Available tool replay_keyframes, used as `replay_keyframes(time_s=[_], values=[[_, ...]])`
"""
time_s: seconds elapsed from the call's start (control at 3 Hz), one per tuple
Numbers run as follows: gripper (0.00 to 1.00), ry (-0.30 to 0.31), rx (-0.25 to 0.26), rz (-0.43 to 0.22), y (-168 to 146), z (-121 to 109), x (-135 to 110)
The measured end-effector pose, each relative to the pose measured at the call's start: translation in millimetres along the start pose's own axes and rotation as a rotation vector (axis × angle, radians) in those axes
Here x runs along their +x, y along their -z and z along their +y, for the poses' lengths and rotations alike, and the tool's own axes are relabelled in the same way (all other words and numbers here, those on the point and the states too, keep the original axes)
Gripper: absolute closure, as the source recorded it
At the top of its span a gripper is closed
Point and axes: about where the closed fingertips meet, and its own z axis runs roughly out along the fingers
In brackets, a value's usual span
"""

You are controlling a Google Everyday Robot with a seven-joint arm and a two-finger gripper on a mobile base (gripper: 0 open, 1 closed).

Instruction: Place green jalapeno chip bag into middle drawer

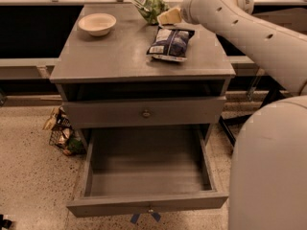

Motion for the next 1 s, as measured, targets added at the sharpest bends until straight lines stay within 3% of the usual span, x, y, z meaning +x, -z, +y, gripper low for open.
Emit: replay_keyframes(time_s=[0.33, 1.0], values=[[0.00, 0.066, 0.025, -0.056, -27, 12, -13], [0.00, 0.096, 0.019, -0.044, -60, 20, -25]])
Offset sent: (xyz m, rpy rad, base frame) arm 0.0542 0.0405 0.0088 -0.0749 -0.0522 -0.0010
